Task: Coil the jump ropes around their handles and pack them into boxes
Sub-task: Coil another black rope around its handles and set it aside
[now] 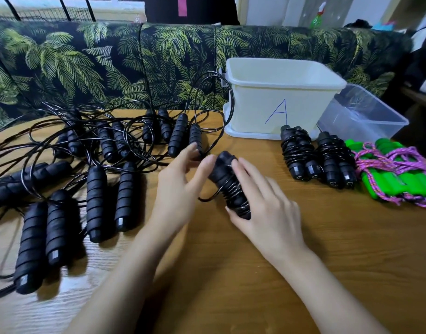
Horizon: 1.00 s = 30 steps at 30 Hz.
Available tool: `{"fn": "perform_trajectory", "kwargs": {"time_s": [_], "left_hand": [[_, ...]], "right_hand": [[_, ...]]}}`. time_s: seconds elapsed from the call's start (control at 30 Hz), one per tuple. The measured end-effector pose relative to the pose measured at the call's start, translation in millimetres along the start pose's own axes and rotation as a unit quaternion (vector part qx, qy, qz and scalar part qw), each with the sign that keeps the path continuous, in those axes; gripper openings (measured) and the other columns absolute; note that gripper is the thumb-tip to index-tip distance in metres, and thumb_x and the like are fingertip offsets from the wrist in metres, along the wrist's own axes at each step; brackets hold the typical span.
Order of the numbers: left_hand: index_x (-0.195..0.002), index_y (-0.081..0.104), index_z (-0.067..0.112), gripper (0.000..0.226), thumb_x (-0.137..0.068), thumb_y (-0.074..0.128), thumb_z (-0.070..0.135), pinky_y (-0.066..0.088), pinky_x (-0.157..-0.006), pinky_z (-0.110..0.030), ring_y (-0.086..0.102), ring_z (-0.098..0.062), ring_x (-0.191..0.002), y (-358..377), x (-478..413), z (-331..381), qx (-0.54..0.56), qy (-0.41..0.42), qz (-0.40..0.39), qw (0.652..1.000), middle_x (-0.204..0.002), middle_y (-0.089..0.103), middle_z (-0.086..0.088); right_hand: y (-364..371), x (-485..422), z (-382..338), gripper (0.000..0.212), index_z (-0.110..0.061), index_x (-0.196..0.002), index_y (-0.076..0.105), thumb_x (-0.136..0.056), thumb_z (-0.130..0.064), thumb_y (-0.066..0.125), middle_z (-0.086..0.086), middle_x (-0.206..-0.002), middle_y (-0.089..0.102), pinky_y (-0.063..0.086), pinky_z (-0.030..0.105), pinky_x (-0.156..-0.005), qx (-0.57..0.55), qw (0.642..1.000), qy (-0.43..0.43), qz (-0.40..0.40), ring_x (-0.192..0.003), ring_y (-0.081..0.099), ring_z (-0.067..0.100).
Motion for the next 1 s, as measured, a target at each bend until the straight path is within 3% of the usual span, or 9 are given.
{"fn": "perform_trajectory", "kwargs": {"time_s": [0.1,0.2,0.3,0.37,0.43,0.6,0.8,0.93,1.0], "left_hand": [[-0.133,0.061,0.014,0.055,-0.085,0.063,0.042,0.046,-0.099,-0.016,0.06,0.005,-0.114,1,-4,-5,0.155,-0.07,-0.101,0.98,-0.118,0.069,0.01],[-0.124,0.067,0.011,0.035,-0.091,0.061,0.022,0.051,-0.086,-0.019,0.067,-0.007,-0.103,1,-4,-9,0.187,-0.066,-0.107,0.974,-0.108,0.075,-0.005],[-0.12,0.068,0.009,0.032,-0.089,0.062,0.015,0.053,-0.081,-0.02,0.069,-0.01,-0.096,2,-5,-14,0.213,-0.059,-0.11,0.969,-0.102,0.076,-0.005],[-0.121,0.067,0.011,0.033,-0.09,0.061,0.021,0.052,-0.084,-0.021,0.068,-0.009,-0.1,5,-4,-15,0.197,-0.052,-0.116,0.972,-0.104,0.076,-0.002],[-0.128,0.063,0.015,0.033,-0.099,0.054,0.028,0.047,-0.093,-0.02,0.063,-0.005,-0.112,12,-1,-15,0.14,-0.022,-0.123,0.982,-0.115,0.072,0.003],[-0.145,0.046,0.018,0.059,-0.1,0.03,0.052,0.033,-0.102,-0.007,0.045,0.007,-0.13,23,5,-17,0.131,-0.019,-0.138,0.982,-0.14,0.055,0.011],[-0.156,0.023,0.03,0.079,-0.09,0.02,0.073,0.024,-0.102,0.0,0.038,0.012,-0.132,27,2,-36,0.104,-0.071,-0.088,0.988,-0.147,0.049,0.01],[-0.153,0.032,0.019,0.062,-0.099,0.028,0.051,0.024,-0.1,0.002,0.039,0.003,-0.131,21,-5,-45,0.01,-0.031,-0.021,0.999,-0.149,0.048,0.0],[-0.149,0.038,0.017,0.057,-0.101,0.029,0.047,0.028,-0.102,-0.006,0.043,-0.004,-0.132,20,-7,-47,-0.007,-0.028,-0.004,1.0,-0.147,0.05,-0.001]], "right_hand": [[3,2,-13,0.092,-0.018,-0.146,0.048,-0.064,-0.029,0.087,-0.006,-0.148,0.05,0.057,0.03,-0.059,0.012,0.998,-0.06,-0.013,-0.104,0.064,0.016],[5,3,-12,0.096,-0.022,-0.149,0.044,-0.064,-0.031,0.087,-0.008,-0.153,0.043,0.058,0.031,-0.059,-0.024,0.998,-0.047,-0.036,-0.109,0.062,0.014],[8,6,-9,0.103,-0.027,-0.153,0.035,-0.064,-0.036,0.086,-0.012,-0.158,0.034,0.06,0.034,-0.065,-0.078,0.994,-0.02,-0.067,-0.111,0.063,0.015],[11,8,-8,0.109,-0.032,-0.155,0.024,-0.066,-0.041,0.086,-0.016,-0.161,0.026,0.061,0.037,-0.067,-0.085,0.992,-0.009,-0.092,-0.115,0.061,0.016],[15,7,-8,0.11,-0.033,-0.156,0.015,-0.069,-0.052,0.081,-0.016,-0.162,0.019,0.058,0.038,-0.059,-0.057,0.991,0.009,-0.117,-0.118,0.059,0.017],[25,7,-5,0.096,-0.022,-0.155,0.017,-0.078,-0.061,0.061,-0.004,-0.16,0.028,0.054,0.032,-0.047,-0.005,0.991,0.028,-0.129,-0.112,0.061,0.023],[33,4,-4,0.09,-0.037,-0.156,0.004,-0.088,-0.058,0.06,-0.012,-0.156,0.017,0.055,0.037,-0.077,-0.041,0.977,0.053,-0.204,-0.132,0.038,0.019],[25,-22,22,0.08,-0.044,-0.154,0.014,-0.09,-0.057,0.059,-0.004,-0.157,0.023,0.05,0.039,-0.087,-0.033,0.974,0.148,-0.167,-0.133,0.04,0.025],[26,-47,46,0.076,-0.039,-0.154,0.018,-0.091,-0.057,0.057,0.004,-0.155,0.026,0.05,0.041,-0.087,0.027,0.973,0.183,-0.134,-0.131,0.041,0.03]]}}
Point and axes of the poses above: each hand's wrist, its own x-axis away from the middle knuckle, its own y-axis out of the palm, z = x × y, the point moved 4 cm from there along -x, towards the middle knuckle
